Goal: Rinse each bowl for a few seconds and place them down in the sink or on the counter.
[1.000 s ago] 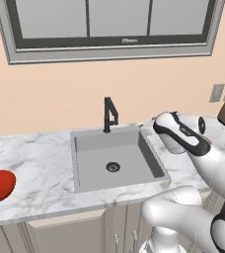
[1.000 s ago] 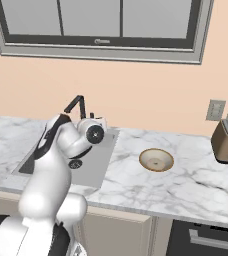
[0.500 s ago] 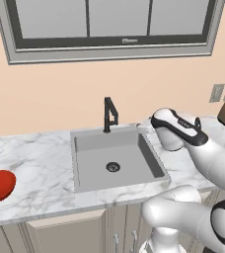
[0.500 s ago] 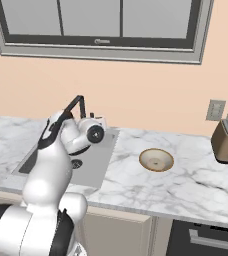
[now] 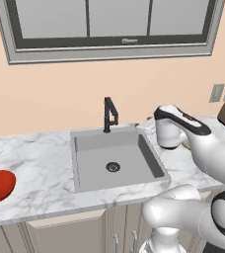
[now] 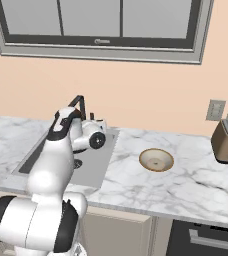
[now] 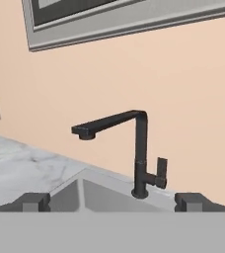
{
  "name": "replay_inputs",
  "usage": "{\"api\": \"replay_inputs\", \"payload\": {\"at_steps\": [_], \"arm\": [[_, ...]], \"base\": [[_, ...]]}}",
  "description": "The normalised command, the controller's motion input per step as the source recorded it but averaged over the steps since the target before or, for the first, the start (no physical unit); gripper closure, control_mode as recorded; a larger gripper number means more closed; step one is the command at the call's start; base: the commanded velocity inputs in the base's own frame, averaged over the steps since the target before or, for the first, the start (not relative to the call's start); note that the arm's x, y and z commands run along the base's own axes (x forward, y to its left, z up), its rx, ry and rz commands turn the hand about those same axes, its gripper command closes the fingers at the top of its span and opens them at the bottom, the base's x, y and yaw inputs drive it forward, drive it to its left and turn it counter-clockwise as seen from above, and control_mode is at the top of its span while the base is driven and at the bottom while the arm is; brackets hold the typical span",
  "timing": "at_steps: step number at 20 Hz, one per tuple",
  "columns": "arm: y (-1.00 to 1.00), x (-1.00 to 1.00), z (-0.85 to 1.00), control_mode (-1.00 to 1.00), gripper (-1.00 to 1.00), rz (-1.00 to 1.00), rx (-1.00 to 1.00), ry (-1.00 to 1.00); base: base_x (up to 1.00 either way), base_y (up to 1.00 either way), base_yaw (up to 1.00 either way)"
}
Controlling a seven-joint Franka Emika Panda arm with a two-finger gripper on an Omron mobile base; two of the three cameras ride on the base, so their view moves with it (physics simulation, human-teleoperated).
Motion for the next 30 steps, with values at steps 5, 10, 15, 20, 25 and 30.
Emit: {"api": "replay_inputs", "payload": {"at_steps": [5, 10, 15, 20, 25, 30], "arm": [[0.08, 0.13, -0.03, -1.00, -1.00, 0.00, 0.04, 0.00], [0.11, 0.16, -0.03, -1.00, -1.00, 0.00, 0.03, 0.02], [0.15, 0.17, -0.03, -1.00, -1.00, 0.00, 0.03, 0.01], [0.09, 0.22, -0.06, -1.00, -1.00, 0.00, 0.02, 0.00], [-0.01, 0.30, -0.07, -1.00, -1.00, -0.01, 0.00, 0.00], [-0.01, 0.29, -0.05, -1.00, -1.00, -0.01, 0.00, 0.00]], "base": [[0.00, 0.00, 0.00], [0.00, 0.00, 0.00], [0.00, 0.00, 0.00], [0.00, 0.00, 0.00], [0.00, 0.00, 0.00], [0.00, 0.00, 0.00]]}}
